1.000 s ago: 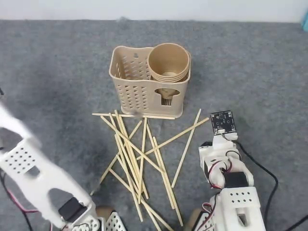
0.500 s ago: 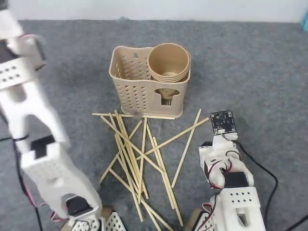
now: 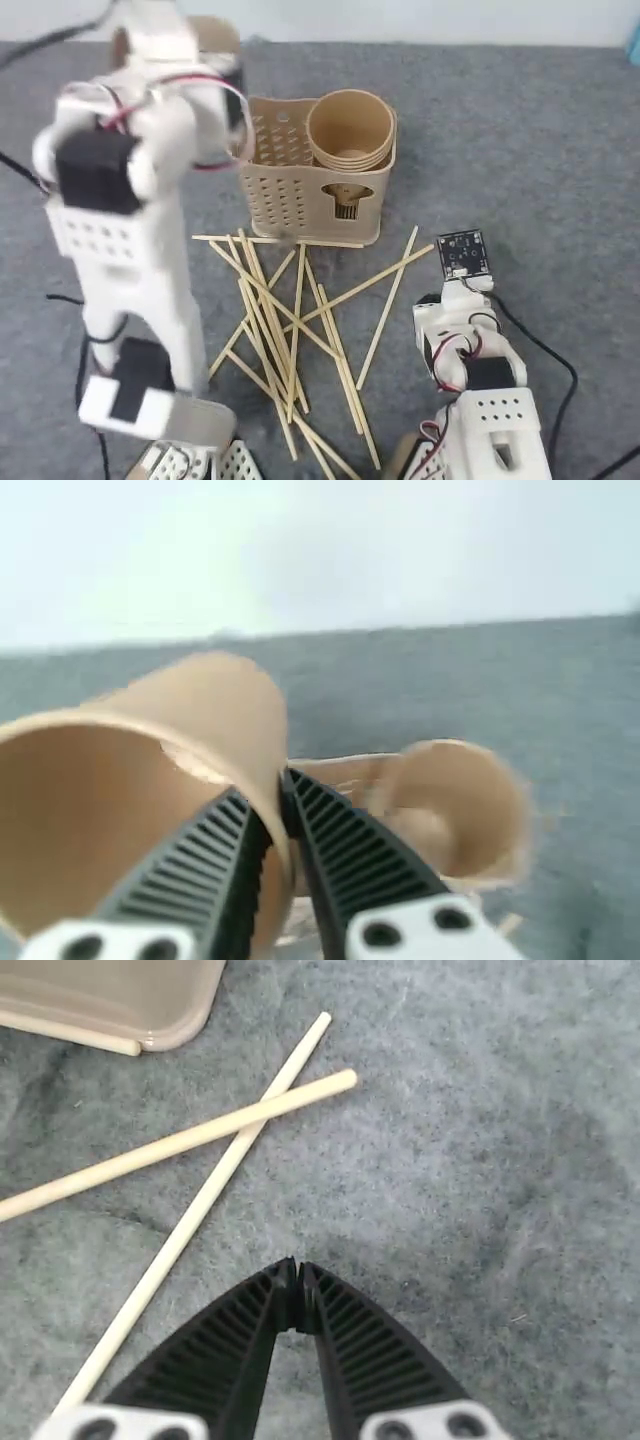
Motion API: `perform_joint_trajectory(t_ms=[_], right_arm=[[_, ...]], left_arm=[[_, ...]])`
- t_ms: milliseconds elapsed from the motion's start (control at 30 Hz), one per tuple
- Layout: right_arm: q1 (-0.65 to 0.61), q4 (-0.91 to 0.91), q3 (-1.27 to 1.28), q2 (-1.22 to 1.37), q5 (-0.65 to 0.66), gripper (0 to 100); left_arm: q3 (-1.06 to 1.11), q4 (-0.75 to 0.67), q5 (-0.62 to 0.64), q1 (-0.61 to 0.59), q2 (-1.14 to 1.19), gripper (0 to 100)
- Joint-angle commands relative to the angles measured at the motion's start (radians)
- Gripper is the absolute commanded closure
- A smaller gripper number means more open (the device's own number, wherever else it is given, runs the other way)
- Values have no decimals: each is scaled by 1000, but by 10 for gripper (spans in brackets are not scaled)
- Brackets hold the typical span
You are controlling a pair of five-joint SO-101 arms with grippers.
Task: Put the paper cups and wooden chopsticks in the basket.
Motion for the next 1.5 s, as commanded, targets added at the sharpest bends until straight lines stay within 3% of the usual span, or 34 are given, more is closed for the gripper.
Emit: perform_joint_trajectory(t_ms=[0,267,733,1467], right_arm=[[-7,-22,-6,-19,14,990],[-7,-22,-6,-19,15,990],[-7,-21,-6,-19,15,990],[-7,-21,-6,-19,15,990]], left_arm=[[-5,31,11,160,-106,989],[-4,28,-17,327,-75,989],[-7,2,-37,331,132,989],[-1,32,-233,328,172,987]])
